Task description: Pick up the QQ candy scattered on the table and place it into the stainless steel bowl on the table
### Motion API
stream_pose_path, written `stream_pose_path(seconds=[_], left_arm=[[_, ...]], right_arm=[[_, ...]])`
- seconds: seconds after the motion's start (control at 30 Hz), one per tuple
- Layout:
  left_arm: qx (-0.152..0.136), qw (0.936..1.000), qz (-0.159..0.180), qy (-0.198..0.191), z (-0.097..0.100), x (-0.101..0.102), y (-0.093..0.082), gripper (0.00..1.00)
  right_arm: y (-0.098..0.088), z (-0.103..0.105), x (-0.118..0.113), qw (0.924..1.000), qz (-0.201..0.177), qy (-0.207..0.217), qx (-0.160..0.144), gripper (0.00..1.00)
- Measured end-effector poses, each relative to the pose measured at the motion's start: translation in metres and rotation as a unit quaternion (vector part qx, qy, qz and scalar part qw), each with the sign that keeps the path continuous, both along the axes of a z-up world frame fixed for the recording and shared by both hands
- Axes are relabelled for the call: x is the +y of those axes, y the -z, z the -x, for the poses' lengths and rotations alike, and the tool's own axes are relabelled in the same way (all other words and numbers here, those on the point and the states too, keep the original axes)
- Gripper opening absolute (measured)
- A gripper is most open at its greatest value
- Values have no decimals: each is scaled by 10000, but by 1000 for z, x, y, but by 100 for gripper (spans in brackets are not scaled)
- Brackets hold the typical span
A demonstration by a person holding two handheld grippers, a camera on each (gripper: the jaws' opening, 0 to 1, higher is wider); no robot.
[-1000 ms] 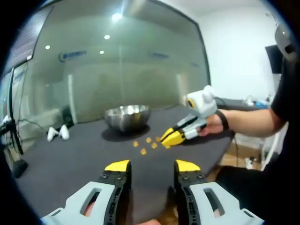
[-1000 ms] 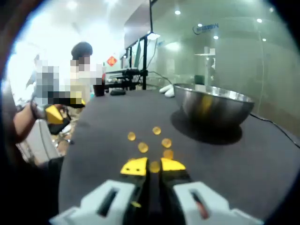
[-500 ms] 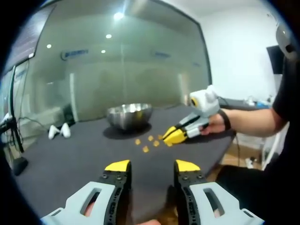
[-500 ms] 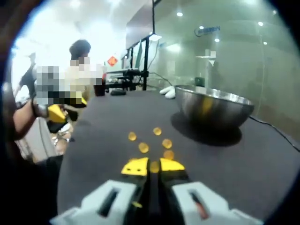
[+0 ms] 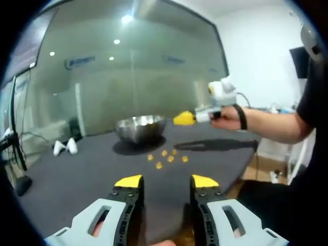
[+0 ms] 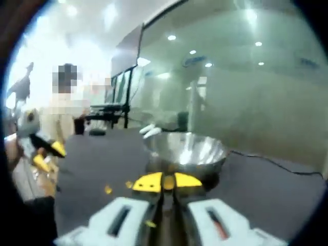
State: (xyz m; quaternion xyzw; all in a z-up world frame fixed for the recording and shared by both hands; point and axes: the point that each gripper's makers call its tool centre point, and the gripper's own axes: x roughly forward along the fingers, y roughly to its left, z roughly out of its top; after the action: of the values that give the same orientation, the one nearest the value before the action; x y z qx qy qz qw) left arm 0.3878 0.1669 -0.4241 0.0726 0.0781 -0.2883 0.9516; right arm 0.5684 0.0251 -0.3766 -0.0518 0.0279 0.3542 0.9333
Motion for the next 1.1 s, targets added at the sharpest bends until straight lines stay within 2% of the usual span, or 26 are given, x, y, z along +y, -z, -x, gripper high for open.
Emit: stream_pose_path(seconds=[0.2,0.3,0.37,0.4,0.47,0.57,0.67,0.87,1.0,1.1], left_arm=[[30,10000,5,-17,0,1,1,37],[24,10000,-5,1,0,-1,0,37],[25,10000,-17,18,0,-2,-1,37],[24,10000,-34,27,0,-2,-1,37],[36,10000,-60,42,1,-3,0,37],[48,10000,-83,0,1,0,0,37],[56,9999,-66,-53,1,3,0,37],[38,10000,-73,-54,-1,2,-2,37],[39,9999,-94,-27,-2,1,-1,37],[37,10000,-62,-32,-3,1,-2,37]], right_arm=[[-25,-25,5,9996,-170,212,-57,9],[-39,-36,15,9993,-59,222,-295,9],[-43,-44,21,9990,23,292,-350,9],[-45,-49,24,9983,116,311,-472,9],[-42,-53,32,9988,169,206,-399,12],[-39,-52,37,9996,-173,123,-163,24],[-36,-51,33,9996,-100,135,-218,23],[-29,-45,20,9998,-90,101,-115,22],[-36,-45,9,9992,-383,16,83,21],[-44,-40,0,9991,-421,-22,33,21]])
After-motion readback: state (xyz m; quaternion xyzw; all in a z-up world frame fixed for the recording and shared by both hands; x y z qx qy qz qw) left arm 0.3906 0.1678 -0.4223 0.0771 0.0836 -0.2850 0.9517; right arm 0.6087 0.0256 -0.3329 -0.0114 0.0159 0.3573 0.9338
